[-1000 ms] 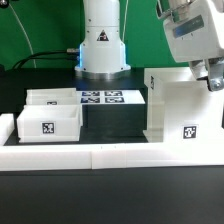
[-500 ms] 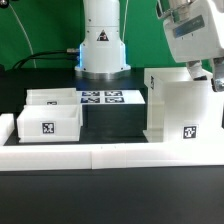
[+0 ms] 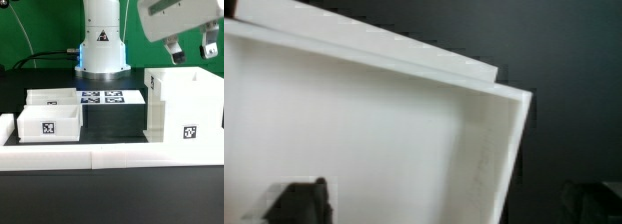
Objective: Assemble drawer
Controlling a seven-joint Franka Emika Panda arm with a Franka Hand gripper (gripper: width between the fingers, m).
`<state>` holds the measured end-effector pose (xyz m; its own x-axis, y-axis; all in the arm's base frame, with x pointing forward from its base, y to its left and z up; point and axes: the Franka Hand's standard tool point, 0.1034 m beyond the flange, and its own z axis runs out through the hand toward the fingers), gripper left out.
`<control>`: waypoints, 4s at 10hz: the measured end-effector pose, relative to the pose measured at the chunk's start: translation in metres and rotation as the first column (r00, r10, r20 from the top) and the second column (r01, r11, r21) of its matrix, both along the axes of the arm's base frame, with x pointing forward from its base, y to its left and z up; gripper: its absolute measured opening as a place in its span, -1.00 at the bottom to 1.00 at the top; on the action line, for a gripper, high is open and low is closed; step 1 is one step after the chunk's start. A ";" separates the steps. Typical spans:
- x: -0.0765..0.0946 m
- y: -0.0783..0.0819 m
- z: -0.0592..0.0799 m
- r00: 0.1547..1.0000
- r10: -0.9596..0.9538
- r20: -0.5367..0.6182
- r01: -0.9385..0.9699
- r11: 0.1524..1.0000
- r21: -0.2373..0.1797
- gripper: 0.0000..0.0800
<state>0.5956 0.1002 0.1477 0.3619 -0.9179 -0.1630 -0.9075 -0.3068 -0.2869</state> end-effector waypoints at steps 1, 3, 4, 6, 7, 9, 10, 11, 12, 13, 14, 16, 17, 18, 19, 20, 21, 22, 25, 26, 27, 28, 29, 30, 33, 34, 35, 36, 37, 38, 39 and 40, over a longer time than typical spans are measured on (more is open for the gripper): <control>0.000 0.001 -0.003 1.000 0.001 -0.004 -0.001 1.000 0.000 0.62; 0.000 0.001 -0.004 0.994 0.110 0.022 -0.110 0.994 -0.028 0.62; -0.001 0.001 -0.004 0.982 0.189 0.031 -0.187 0.981 -0.049 0.62; -0.011 -0.009 -0.001 0.890 0.456 0.030 -0.449 0.885 -0.127 0.62; -0.013 -0.019 0.000 0.827 0.561 0.032 -0.549 0.819 -0.165 0.62; -0.016 -0.047 -0.001 0.709 0.705 0.035 -0.681 0.696 -0.228 0.62; -0.019 -0.068 -0.007 0.628 0.778 0.034 -0.745 0.613 -0.263 0.62; -0.021 -0.082 -0.012 0.591 0.806 0.032 -0.771 0.576 -0.272 0.62; -0.021 -0.081 -0.012 0.534 0.845 0.022 -0.805 0.517 -0.290 0.62; -0.021 -0.081 -0.012 0.468 0.884 0.018 -0.838 0.450 -0.308 0.62; -0.021 -0.082 -0.012 0.422 0.906 0.014 -0.857 0.404 -0.319 0.62; -0.022 -0.092 -0.014 0.371 0.928 -0.024 -0.879 0.342 -0.332 0.62; -0.026 -0.104 -0.019 0.374 0.927 -0.043 -0.878 0.338 -0.339 0.62; -0.032 -0.122 -0.025 0.388 0.920 -0.057 -0.867 0.344 -0.360 0.62; -0.041 -0.141 -0.032 0.391 0.918 -0.071 -0.865 0.340 -0.369 0.62; -0.051 -0.157 -0.039 0.396 0.915 -0.078 -0.865 0.344 -0.365 0.62; -0.057 -0.169 -0.046 0.353 0.932 -0.088 -0.882 0.299 -0.365 0.62; -0.058 -0.173 -0.049 0.301 0.949 -0.097 -0.895 0.246 -0.371 0.62; -0.057 -0.171 -0.049 0.322 0.942 -0.094 -0.890 0.267 -0.369 0.62; -0.057 -0.171 -0.049 0.341 0.936 -0.093 -0.887 0.287 -0.363 0.62; -0.059 -0.171 -0.053 0.406 0.909 -0.093 -0.874 0.356 -0.330 0.62; -0.064 -0.171 -0.060 0.436 0.894 -0.099 -0.867 0.388 -0.314 0.62; -0.071 -0.166 -0.067 0.458 0.882 -0.109 -0.863 0.412 -0.292 0.62; -0.075 -0.163 -0.074 0.462 0.879 -0.115 -0.865 0.418 -0.279 0.62; -0.085 -0.172 -0.099 0.449 0.882 -0.142 -0.870 0.396 -0.295 0.62; -0.086 -0.175 -0.104 0.443 0.884 -0.147 -0.872 0.387 -0.300 0.62; -0.086 -0.177 -0.107 0.439 0.886 -0.151 -0.873 0.381 -0.305 0.62; -0.086 -0.176 -0.107 0.438 0.886 -0.150 -0.873 0.380 -0.306 0.62; -0.086 -0.176 -0.107 0.438 0.886 -0.150 -0.873 0.380 -0.306 0.62; -0.086 -0.176 -0.107 0.438 0.886 -0.150 -0.873 0.380 -0.306 0.62; -0.086 -0.176 -0.107 0.438 0.886 -0.150 -0.873 0.380 -0.306 0.62; -0.088 -0.177 -0.109 0.427 0.892 -0.152 -0.881 0.372 -0.293 0.62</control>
Offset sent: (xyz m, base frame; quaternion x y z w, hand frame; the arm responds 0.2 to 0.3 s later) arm 0.0000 0.0000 0.0000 0.0000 0.0000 -0.1296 0.9916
